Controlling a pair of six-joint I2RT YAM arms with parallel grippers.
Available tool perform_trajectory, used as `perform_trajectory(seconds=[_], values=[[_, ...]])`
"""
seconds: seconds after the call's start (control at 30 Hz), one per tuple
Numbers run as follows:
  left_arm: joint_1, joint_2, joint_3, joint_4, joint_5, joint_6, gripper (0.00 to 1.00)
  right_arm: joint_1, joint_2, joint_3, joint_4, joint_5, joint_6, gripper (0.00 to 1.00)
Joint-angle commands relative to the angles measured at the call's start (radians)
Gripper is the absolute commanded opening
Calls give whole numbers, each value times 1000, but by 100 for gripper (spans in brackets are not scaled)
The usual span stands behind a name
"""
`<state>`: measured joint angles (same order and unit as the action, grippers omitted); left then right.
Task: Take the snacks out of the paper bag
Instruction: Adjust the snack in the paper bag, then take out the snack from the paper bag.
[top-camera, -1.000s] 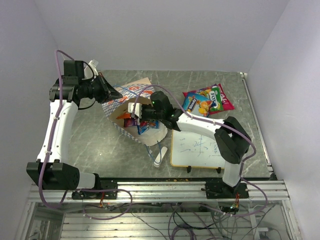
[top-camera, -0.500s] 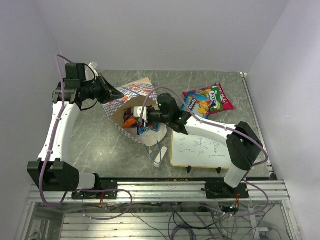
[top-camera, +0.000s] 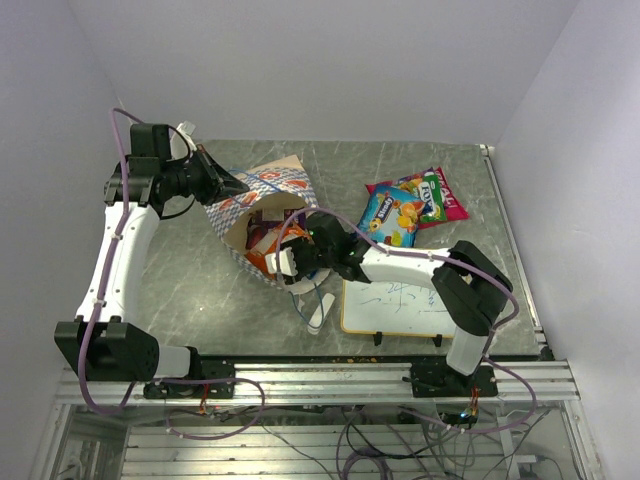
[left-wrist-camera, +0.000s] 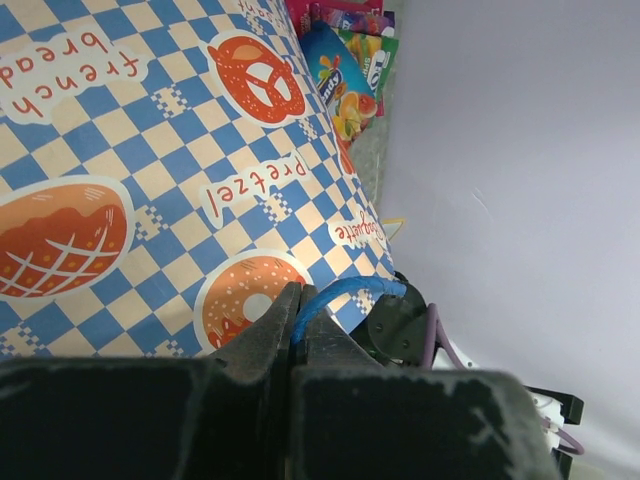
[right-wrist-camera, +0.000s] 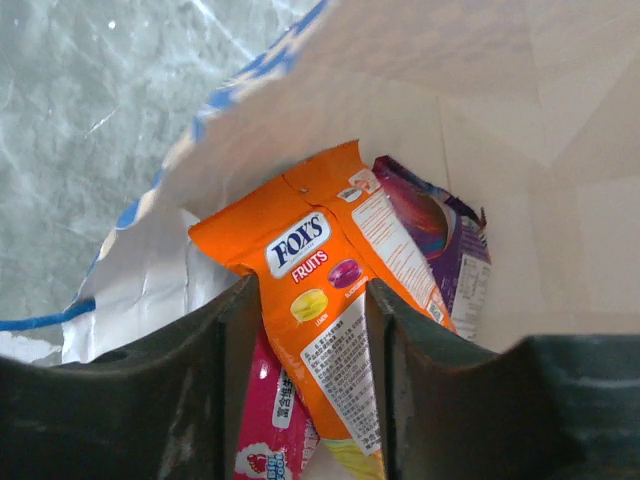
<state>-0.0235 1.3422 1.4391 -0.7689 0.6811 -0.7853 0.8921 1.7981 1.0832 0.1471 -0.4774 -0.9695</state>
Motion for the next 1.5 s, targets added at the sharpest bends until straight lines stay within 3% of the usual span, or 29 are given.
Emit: perform_trajectory(seconds=[0.0,0.17,0.47,0.7,0.77,0.83,0.87,1.07,1.33,1.47], values=[[8,8,50,-20,18,21,7,0,10,-34,39,51,-105,50],[8,6,50,-29,25,29,7,-1,42,-26,57,68,-124,58],[8,21,60,-39,38,55,7,5,93,11,11,96,-211,60],[8,26,59,-34,43,59,7,35,128,40,100,108,-115,43],[8,27,68,-39,38,62,7,35,121,36,151,143,-55,31],[8,26,68,-40,37,61,7,33,103,37,175,160,-6,13],[8,25,66,-39,37,59,7,30,91,33,189,170,12,9],[33,8,38,-25,39,40,7,10,-14,55,134,135,90,0],[62,3,36,-16,20,20,7,-1,-198,65,37,37,266,0],[62,4,19,7,17,-6,7,-7,-313,14,79,-24,378,0]])
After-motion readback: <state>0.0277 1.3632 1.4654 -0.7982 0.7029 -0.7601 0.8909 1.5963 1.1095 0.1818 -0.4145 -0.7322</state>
